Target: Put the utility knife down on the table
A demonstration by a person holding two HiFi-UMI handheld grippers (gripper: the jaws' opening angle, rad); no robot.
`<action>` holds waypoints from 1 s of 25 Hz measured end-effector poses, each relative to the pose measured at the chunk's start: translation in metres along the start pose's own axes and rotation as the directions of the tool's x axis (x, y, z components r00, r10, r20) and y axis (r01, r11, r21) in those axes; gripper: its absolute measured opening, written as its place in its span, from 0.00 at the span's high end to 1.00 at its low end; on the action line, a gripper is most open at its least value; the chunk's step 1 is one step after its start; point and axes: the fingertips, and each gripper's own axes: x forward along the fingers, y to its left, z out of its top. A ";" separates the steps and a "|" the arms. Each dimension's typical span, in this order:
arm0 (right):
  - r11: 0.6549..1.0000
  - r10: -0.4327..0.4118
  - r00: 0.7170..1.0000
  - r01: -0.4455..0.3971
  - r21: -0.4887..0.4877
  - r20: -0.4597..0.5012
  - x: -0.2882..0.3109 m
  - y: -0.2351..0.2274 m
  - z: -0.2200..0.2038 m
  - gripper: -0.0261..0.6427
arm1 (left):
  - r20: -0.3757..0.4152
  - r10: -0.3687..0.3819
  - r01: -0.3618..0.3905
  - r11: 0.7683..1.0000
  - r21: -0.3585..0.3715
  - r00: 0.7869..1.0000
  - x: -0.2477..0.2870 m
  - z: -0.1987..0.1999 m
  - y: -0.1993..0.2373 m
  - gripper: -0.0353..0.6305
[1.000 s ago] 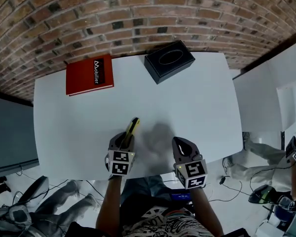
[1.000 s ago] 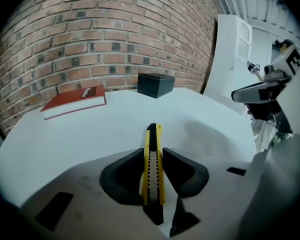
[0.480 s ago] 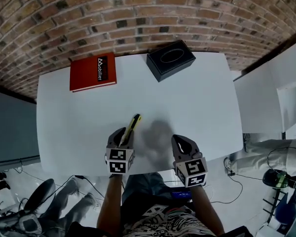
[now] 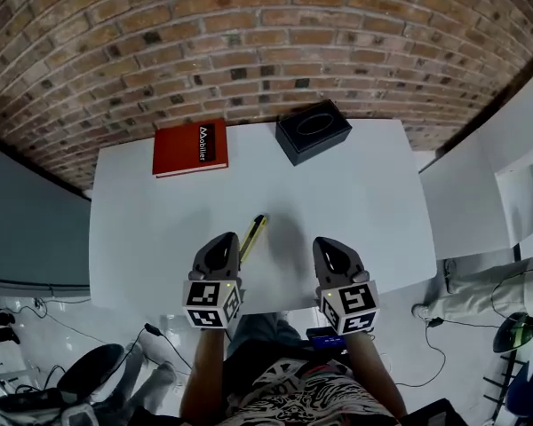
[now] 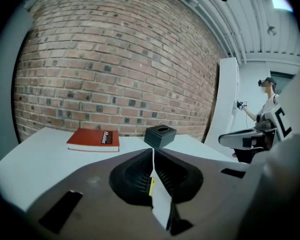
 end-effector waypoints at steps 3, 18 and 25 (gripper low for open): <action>1.000 0.005 0.999 -0.004 -0.022 0.055 -0.007 0.007 0.022 0.96 | 0.048 0.015 -0.016 0.999 0.028 0.999 -0.013 0.024 0.000 0.92; 0.997 0.029 0.981 -0.014 -0.082 0.191 -0.020 0.026 0.071 0.96 | 0.240 0.050 -0.046 0.999 -0.025 0.969 -0.068 0.087 0.006 0.92; 0.997 0.034 0.981 -0.019 -0.078 0.192 -0.025 0.027 0.068 0.96 | 0.229 0.080 -0.075 0.997 -0.032 0.970 -0.071 0.082 0.008 0.93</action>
